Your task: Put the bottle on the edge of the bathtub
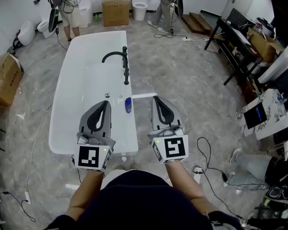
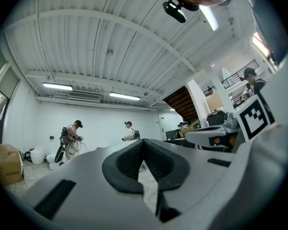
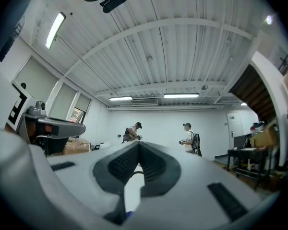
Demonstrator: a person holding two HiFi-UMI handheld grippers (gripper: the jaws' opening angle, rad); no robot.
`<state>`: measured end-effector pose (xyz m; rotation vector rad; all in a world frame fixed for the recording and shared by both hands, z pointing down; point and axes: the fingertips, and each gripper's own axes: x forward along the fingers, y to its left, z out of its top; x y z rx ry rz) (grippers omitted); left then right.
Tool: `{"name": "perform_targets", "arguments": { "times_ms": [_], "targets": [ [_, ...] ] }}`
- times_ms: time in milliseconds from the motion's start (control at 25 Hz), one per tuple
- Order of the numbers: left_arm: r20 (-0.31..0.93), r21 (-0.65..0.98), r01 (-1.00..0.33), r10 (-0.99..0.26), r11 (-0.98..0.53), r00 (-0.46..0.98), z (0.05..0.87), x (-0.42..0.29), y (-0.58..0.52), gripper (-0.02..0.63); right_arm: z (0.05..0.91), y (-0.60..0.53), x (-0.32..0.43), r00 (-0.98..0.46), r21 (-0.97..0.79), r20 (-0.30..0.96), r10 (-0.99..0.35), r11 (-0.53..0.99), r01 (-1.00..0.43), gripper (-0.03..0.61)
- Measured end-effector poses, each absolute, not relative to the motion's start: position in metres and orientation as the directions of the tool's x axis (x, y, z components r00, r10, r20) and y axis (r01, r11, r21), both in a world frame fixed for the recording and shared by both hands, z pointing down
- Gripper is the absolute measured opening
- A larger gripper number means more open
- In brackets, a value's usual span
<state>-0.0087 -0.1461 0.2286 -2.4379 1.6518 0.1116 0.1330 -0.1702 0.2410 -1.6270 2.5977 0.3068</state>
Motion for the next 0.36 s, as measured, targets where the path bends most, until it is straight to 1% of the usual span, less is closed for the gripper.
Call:
{"name": "perform_targets", "arguments": {
  "times_ms": [360],
  "targets": [
    [-0.166,-0.127,-0.922,-0.909,-0.366,0.383,0.2308,-0.0003,-0.1479,0.003,0.2428,-0.1731,0.1385,-0.442,0.13,-0.159,-0.883,0.425,-0.896,0.0]
  ]
}}
